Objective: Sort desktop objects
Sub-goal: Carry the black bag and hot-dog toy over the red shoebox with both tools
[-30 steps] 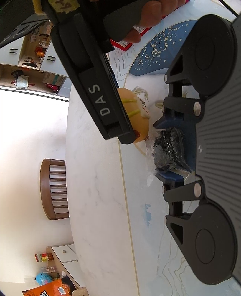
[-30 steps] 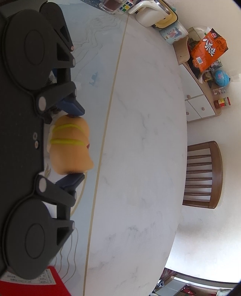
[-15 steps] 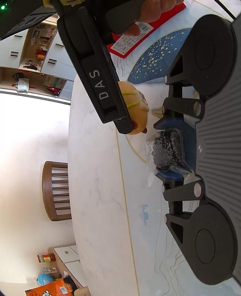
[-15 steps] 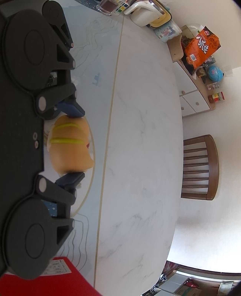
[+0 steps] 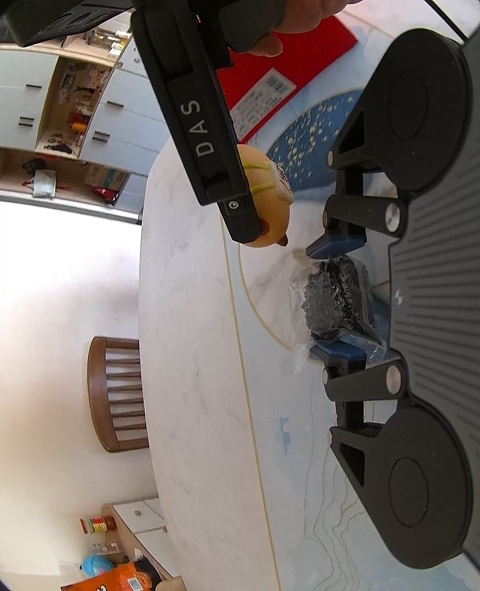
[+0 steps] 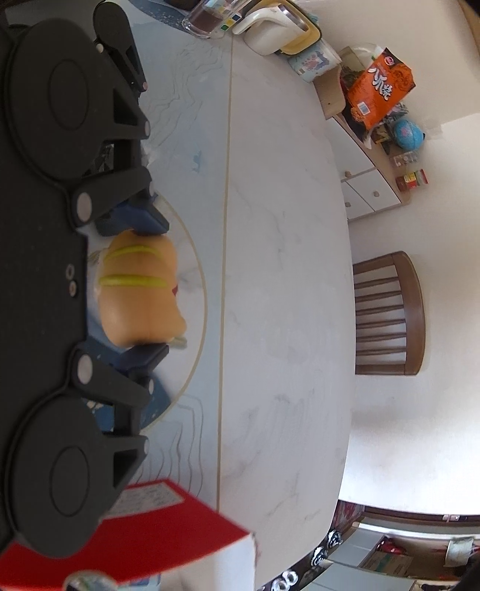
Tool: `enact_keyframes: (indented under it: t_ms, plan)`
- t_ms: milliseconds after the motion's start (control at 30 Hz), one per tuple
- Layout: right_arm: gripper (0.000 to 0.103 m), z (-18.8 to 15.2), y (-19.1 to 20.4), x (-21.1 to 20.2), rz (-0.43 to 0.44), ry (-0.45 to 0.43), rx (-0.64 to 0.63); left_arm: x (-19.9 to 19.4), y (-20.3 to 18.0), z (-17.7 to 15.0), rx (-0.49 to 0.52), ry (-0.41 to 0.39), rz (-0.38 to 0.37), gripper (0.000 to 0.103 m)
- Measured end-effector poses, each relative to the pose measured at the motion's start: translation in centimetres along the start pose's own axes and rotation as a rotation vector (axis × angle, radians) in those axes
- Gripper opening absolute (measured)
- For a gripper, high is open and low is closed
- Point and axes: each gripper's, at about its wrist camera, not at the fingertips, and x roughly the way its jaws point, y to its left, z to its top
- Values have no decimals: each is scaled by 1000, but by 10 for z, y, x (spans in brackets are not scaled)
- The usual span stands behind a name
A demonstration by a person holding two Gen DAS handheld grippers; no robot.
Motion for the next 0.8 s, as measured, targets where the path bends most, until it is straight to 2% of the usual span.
enact_keyframes:
  t_ms: [467,800]
  plan:
    - [63,-28,-23,-58,-41,-41,34,-25,-31,4,37,45,-80,45]
    - [63,-50,-45,-102,-63,-81,92,-60,-59,21,67,-9,-135,45]
